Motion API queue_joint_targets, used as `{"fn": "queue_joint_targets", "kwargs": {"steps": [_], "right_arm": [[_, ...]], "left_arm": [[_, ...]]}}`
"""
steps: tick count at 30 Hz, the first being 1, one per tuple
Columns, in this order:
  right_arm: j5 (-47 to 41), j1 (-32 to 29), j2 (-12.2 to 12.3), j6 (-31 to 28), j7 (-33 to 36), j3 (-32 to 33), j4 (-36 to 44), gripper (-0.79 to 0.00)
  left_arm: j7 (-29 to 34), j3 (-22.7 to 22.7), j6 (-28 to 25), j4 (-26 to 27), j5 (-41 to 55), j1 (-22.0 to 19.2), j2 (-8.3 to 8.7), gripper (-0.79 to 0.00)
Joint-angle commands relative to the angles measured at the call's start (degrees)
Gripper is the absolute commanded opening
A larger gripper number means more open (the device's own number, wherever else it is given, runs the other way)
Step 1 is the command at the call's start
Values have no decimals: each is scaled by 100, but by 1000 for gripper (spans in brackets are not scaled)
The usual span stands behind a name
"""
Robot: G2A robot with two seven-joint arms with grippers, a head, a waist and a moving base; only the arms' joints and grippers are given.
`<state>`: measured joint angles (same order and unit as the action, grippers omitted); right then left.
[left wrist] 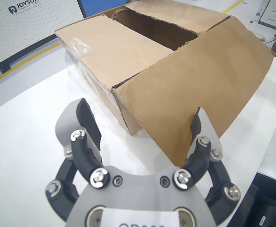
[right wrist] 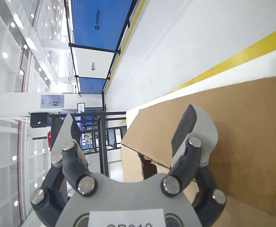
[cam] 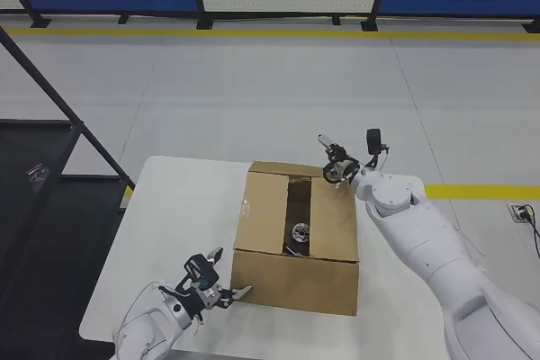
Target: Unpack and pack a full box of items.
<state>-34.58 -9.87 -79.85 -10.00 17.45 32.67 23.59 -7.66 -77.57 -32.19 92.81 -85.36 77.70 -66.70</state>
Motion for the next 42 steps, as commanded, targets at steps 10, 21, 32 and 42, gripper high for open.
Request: {"fn": "queue_joint_targets", "kwargs": {"steps": [10, 21, 32, 42], "right_arm": [[-80, 10, -188, -993, -77, 312, -392, 0], [-9, -84, -108, -2049, 1742, 611, -43, 0], [362, -269, 48, -2605, 2927, 830, 482, 0], [235, -661, 243, -2960, 2862, 1354, 984, 0]], "left_arm": [[-103, -26, 92, 7, 66, 23, 22, 0], [-406, -746, 726, 183, 754, 377, 66, 0], [421, -1513, 2264, -334, 913, 472, 82, 0], [372, -1066, 1016, -128, -53, 573, 153, 0]]}}
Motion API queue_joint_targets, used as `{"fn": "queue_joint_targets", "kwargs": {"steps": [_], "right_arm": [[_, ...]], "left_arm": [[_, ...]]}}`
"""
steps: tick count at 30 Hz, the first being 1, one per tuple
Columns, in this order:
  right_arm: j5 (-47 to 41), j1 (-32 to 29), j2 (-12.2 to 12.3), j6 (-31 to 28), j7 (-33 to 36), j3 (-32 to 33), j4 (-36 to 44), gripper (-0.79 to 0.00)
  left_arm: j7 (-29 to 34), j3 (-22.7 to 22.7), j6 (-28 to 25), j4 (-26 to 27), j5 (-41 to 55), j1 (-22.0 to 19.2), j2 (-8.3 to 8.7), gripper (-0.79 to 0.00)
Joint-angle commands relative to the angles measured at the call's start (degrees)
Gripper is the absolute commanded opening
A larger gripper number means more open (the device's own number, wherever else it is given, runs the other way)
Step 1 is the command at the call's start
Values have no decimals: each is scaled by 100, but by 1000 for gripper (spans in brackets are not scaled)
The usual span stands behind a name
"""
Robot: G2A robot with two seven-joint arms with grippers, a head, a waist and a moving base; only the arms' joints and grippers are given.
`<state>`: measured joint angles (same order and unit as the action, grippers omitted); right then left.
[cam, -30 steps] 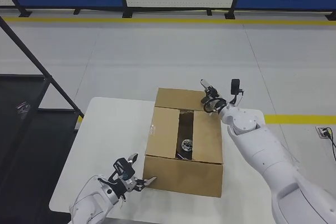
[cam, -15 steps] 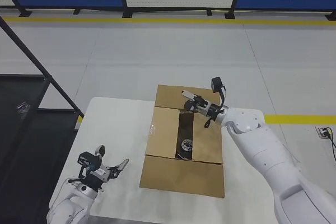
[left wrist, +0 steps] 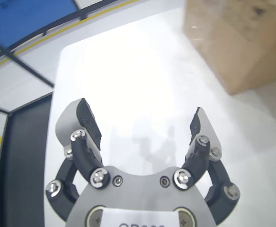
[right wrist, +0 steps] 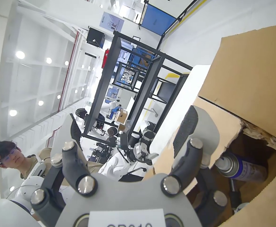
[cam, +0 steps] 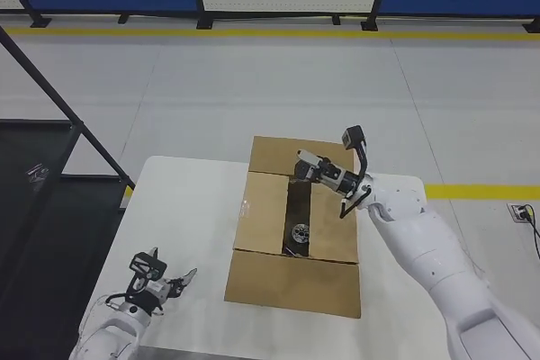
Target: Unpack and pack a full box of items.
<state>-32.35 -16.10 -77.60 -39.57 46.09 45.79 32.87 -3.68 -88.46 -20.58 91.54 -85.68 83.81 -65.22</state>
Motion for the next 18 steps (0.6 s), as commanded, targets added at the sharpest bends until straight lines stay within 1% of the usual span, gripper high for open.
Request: {"fn": "queue_joint_targets", "kwargs": {"steps": [1, 3, 4, 6, 10, 13, 15, 17, 18], "right_arm": [[33, -76, 38, 1, 3, 82, 115, 0], [84, -146, 77, 16, -10, 164, 227, 0], [123, -181, 97, 31, -19, 202, 286, 0], [205, -258, 138, 50, -80, 285, 400, 0], [363, -461, 225, 90, -192, 459, 645, 0], [433, -612, 285, 130, -236, 593, 827, 0], [477, -693, 317, 176, -263, 673, 934, 0], [513, -761, 343, 213, -266, 743, 1040, 0], [532, -790, 355, 225, -266, 778, 1088, 0]], "left_arm": [[54, 80, -98, -26, -88, -118, -1, 0], [303, 311, 38, -104, -289, -357, -26, 0], [393, 442, -5, -200, -302, -502, -42, 0], [642, 644, 119, -452, -503, -836, -69, 0], [786, 1004, 263, -893, -757, -1292, -125, 0], [729, 1111, 378, -1179, -621, -1532, -167, 0], [668, 1139, 568, -1359, -374, -1678, -208, 0], [641, 1186, 623, -1544, -48, -1855, -252, 0], [641, 1238, 630, -1623, -34, -1951, -267, 0]]}}
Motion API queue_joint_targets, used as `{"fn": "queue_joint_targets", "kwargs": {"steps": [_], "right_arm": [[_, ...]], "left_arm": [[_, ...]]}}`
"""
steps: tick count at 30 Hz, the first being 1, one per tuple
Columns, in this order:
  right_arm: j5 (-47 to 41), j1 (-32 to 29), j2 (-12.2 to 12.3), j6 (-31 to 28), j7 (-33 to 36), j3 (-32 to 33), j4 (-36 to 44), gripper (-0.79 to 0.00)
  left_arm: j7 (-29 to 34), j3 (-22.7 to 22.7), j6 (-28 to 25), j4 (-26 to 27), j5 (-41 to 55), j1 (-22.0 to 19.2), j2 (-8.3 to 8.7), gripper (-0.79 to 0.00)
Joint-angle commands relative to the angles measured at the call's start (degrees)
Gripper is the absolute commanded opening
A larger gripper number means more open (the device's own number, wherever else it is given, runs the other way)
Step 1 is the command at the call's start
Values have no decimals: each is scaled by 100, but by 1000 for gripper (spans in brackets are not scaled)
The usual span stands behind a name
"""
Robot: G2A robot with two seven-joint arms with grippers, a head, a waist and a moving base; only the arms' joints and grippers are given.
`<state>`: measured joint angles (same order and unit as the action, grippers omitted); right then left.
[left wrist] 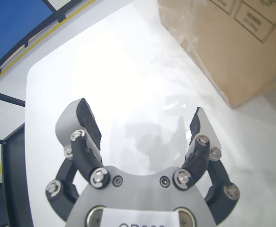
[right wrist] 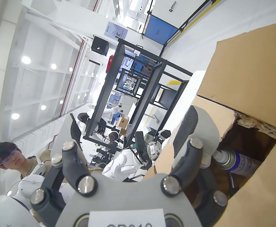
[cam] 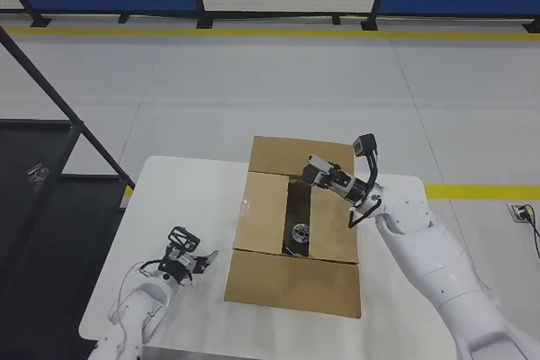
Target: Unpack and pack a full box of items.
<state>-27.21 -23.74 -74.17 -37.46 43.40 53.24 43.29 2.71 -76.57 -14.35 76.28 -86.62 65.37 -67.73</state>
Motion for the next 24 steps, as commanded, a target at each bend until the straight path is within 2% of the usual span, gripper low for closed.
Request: {"fn": "queue_joint_targets", "kwargs": {"steps": [1, 9, 18, 24], "right_arm": [[28, -55, 22, 26, -3, 68, 89, 0], [162, -216, 84, 120, 16, 284, 341, 0], [279, -403, 153, 192, 9, 534, 547, 0], [373, -511, 185, 299, -25, 658, 708, 0]], "left_arm": [[-32, 117, -36, -169, 69, -192, -31, 0], [-163, 512, -473, -848, 377, -917, -149, 0], [-130, 965, -283, -1730, 672, -1640, -352, 0], [-248, 1250, -19, -2176, 742, -1940, -491, 0]]}}
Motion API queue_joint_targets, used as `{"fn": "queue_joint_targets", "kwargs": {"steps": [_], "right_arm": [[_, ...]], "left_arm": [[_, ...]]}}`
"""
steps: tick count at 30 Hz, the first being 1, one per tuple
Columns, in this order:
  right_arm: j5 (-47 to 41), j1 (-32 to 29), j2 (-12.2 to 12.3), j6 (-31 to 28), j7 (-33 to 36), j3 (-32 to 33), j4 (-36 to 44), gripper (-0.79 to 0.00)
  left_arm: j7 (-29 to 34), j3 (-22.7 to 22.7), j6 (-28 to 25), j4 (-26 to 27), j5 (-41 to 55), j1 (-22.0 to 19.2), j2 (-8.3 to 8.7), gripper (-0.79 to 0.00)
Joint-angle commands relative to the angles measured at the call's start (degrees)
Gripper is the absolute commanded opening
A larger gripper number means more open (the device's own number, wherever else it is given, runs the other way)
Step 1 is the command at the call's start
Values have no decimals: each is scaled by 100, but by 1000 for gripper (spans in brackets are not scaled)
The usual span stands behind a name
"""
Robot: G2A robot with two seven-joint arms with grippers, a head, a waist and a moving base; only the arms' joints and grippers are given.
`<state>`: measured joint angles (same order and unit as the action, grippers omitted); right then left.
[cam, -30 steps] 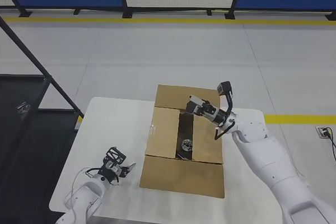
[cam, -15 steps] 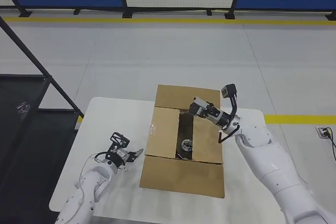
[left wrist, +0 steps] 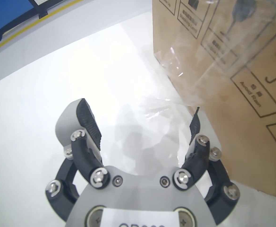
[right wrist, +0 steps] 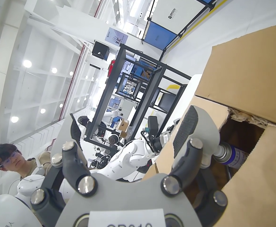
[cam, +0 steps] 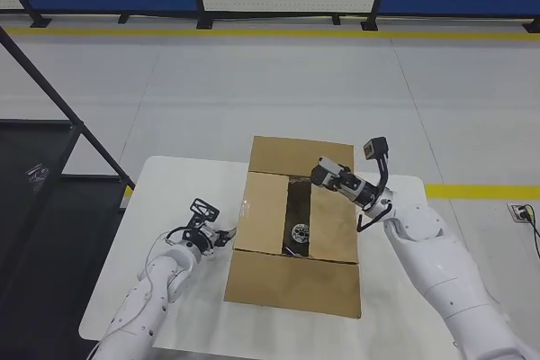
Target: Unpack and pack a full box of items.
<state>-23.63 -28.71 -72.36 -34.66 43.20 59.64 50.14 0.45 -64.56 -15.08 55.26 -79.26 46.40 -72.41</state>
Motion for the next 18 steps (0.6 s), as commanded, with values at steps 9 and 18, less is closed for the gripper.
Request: {"fn": "queue_joint_targets", "kwargs": {"steps": [9, 18], "right_arm": [[116, -119, 29, 154, -9, 147, 184, 0], [133, -104, 6, 236, 31, 176, 202, 0]], "left_arm": [[-400, 174, 453, -494, 238, -230, -164, 0], [-830, -236, 751, -314, 271, 25, -69, 0]]}}
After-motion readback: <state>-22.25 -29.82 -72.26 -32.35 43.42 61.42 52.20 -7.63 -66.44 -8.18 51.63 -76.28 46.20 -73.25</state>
